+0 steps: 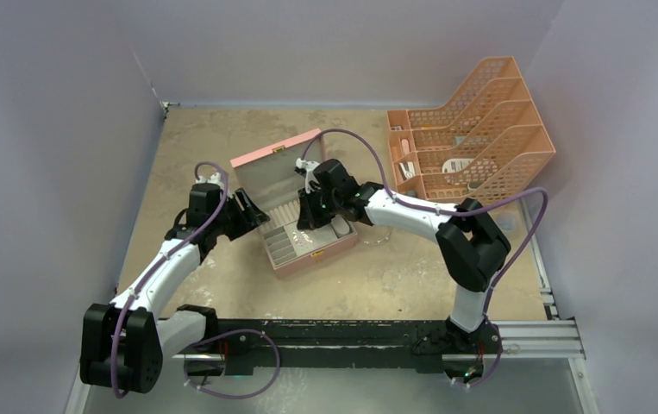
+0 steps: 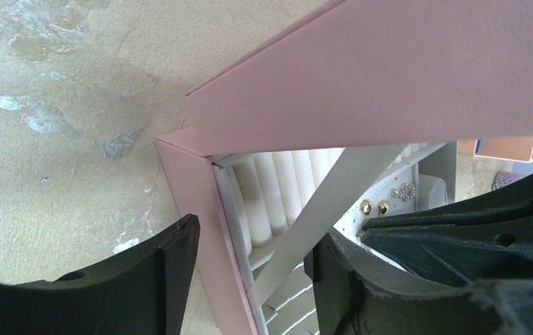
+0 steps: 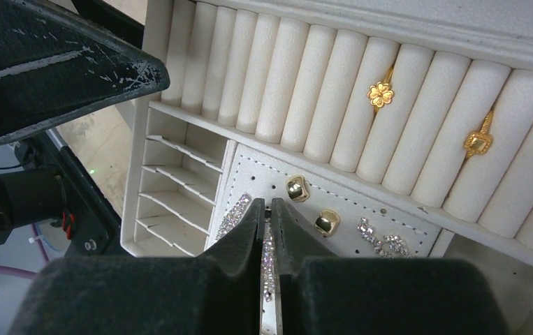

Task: Organize the mixed jewelry
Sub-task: Adjust the jewelry in the jewelry box.

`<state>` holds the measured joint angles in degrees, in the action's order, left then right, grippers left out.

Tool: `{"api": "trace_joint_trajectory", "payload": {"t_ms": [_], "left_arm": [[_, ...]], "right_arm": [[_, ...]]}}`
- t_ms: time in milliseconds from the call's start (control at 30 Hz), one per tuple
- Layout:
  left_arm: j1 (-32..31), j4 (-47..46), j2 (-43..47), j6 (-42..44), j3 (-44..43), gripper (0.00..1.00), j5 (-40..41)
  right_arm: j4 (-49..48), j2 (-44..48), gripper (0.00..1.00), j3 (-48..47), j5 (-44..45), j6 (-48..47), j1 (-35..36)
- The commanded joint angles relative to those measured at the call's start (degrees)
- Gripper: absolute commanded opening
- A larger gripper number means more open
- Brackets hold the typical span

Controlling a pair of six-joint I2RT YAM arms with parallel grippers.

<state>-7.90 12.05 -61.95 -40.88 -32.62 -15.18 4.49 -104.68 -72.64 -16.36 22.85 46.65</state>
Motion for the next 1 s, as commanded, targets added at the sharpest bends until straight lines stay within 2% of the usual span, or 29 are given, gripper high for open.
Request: {"api": "trace_joint_trajectory", "payload": {"t_ms": [0,100,400,567,733,967], "left_arm": [[-0.1,-1.4,1.0,0.9,-1.9,0.56,0.5],[-0.1,-1.3,0.9,0.9,-2.0,0.56,0.5],[-0.1,-1.2,0.8,1.0,-1.9,0.56,0.9],[-0.1,-1.3,0.7,1.0,-1.7,0.56,1.0],[-0.1,-1.2,0.7,1.0,-1.6,0.56,0.9],[-0.1,-1.1,1.0,1.0,-1.6,0.56,0.9]], "right_arm": [[2.4,-0.8,0.08,-2.7,3.7,-1.5,0.2],[3.8,-1.8,0.11,-3.8,4.7,-2.1,0.8],[4.8,-1.1,0.08,-2.0,7.6,-4.8,3.0],[2.2,2.7,0.06,2.1,5.3,-5.9,3.0],[0.7,2.6,0.06,2.3,3.6,-6.3,3.2],[2.6,-0.7,0.06,-0.9,9.6,-5.2,4.7]]}}
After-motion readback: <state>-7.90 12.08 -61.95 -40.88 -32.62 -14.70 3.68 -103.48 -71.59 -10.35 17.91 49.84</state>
